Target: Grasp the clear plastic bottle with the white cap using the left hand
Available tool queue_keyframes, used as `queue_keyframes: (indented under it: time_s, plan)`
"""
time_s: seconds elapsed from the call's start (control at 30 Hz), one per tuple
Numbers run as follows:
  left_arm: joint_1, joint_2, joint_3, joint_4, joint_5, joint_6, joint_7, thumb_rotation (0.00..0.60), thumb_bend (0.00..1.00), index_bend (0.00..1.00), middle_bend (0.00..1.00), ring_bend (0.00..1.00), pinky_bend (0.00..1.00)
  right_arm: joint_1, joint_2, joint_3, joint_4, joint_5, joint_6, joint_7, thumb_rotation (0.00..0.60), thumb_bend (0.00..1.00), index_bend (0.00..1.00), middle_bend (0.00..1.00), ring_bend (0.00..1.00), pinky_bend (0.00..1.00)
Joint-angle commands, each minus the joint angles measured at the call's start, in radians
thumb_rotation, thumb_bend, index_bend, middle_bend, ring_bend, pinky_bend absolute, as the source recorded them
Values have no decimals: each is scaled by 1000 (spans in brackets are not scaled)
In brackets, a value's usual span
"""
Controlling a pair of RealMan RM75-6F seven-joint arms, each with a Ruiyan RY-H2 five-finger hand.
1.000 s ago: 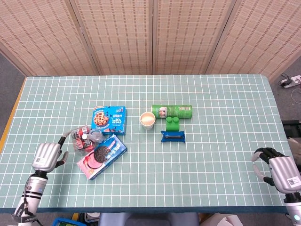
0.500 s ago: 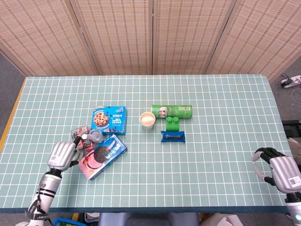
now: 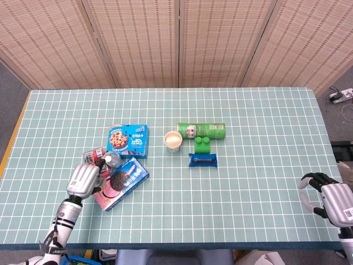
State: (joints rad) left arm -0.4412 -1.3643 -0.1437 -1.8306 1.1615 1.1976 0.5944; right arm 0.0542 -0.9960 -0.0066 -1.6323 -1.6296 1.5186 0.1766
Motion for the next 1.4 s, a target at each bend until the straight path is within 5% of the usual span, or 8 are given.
queue_keyframes:
  time_s: [0.03,0.3,0.47,0.77,0.93,1.4]
  plan:
    - [-8,-5,0,-3,-9,2,10,600,443,107,1000,947,1000,0,2,-1,1,-1,1,5,600,344,487,395,310,520]
    - [-30,-15,-10,0,-19,12,7,600,442,101,1000,947,1000,2,5,0,3,1,-4,15,600,344,487,395,310,520]
    - [-35,0,-29,14,12,-11,-139,600,362,101,1000,956,1000,2,5,0,4,3,-7,17,600,344,487,395,310,520]
    - [-45,12,-83,31,45,-34,-401,600,202,264,1000,1000,1000,4,4,1,4,5,-11,17,600,344,487,395,310,520]
    - [-58,-6,-119,49,15,-63,-531,600,192,410,1000,1000,1000,7,4,2,5,8,-17,17,600,343,487,395,310,521]
    - [-87,-85,-155,167,-69,-75,-608,600,189,467,1000,1000,1000,7,8,3,9,11,-17,34,600,344,487,395,310,521]
